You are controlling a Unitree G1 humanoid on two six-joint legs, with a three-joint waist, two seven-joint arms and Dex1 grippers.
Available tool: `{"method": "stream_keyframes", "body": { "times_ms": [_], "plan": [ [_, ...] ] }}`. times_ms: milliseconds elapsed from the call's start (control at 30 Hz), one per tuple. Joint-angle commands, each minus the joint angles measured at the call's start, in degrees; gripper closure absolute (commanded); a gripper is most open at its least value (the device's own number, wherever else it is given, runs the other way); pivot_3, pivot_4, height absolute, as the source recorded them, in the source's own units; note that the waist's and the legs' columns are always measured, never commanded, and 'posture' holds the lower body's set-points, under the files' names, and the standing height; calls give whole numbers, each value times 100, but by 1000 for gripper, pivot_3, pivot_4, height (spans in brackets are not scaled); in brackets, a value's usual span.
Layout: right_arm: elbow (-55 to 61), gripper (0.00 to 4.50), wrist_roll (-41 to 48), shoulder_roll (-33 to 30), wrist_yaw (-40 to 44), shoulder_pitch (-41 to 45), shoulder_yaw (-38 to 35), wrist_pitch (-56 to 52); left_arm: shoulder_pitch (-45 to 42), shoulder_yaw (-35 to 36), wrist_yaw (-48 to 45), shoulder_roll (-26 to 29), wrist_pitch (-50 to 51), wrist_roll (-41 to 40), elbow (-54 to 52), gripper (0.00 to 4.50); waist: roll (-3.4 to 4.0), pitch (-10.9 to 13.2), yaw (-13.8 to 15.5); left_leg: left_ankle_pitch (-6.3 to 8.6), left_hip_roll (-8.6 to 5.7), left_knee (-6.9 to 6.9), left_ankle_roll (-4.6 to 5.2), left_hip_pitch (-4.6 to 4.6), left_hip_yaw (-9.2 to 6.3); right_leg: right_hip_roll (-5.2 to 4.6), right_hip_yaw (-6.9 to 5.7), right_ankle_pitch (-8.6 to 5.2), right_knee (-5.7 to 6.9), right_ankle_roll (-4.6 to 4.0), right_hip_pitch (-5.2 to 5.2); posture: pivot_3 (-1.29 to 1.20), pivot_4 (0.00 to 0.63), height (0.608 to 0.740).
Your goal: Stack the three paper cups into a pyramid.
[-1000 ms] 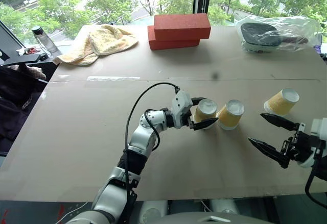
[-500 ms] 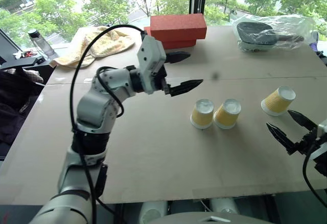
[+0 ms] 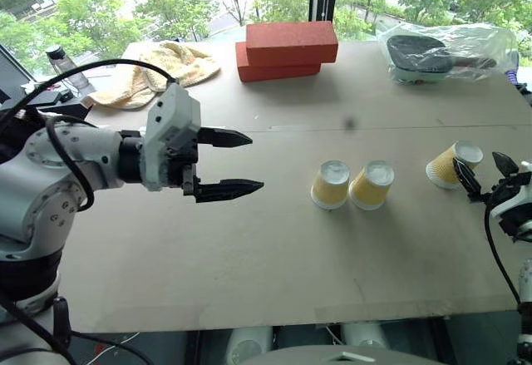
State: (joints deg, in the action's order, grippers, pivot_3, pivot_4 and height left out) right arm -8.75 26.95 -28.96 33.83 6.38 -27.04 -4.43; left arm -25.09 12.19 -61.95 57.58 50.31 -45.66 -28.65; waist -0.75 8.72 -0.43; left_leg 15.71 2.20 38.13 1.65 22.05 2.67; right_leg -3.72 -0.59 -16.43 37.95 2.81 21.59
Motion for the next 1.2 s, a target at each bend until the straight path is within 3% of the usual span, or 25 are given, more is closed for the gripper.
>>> {"method": "stream_keyframes", "body": {
  "times_ms": [33, 400, 867, 967, 1067, 1200],
  "plan": [
    [-367, 0, 19, -93, 41, 396, 6, 25, 53, 346, 134, 48, 39, -295, -226, 52, 0, 0, -20, -2, 2, -2, -4, 1, -2, 2, 0, 0, 0, 0, 2, 0, 150, 730],
    [-1269, 0, -124, -157, 302, 1083, 216, 177, 47, 452, 615, -60, 76, -988, -532, 52, 3, 2, -25, -2, 3, -6, -4, 2, 0, 2, 13, 0, -2, 0, 3, 0, 150, 730],
    [-1282, 0, -196, -106, 280, 1055, 236, 463, 9, 385, 582, -133, -157, -1175, -410, 52, 3, 2, -31, -3, 3, -6, -5, 0, 2, 3, 12, 0, -2, 0, 3, 0, 150, 730],
    [-1293, 1312, -202, -131, 283, 1051, 224, 516, 10, 359, 575, -151, -197, -1165, -380, 0, 3, 2, -32, -3, 2, -6, -5, 1, 1, 3, 12, 0, -2, 0, 3, 0, 150, 730],
    [-1303, 2271, -220, -153, 307, 1058, 226, 577, 67, 358, 532, -154, -239, -1123, -363, 0, 3, 2, -31, -3, 2, -6, -5, 0, 2, 3, 12, 0, -2, 0, 3, 0, 150, 730],
    [-959, 2274, -267, -209, 516, 971, 371, 644, 172, 415, 468, -131, -258, -1145, -367, 0, 4, 3, -32, -3, 3, -6, -5, 0, 2, 3, 12, 0, -2, 0, 3, 0, 150, 730]
  ]
}}
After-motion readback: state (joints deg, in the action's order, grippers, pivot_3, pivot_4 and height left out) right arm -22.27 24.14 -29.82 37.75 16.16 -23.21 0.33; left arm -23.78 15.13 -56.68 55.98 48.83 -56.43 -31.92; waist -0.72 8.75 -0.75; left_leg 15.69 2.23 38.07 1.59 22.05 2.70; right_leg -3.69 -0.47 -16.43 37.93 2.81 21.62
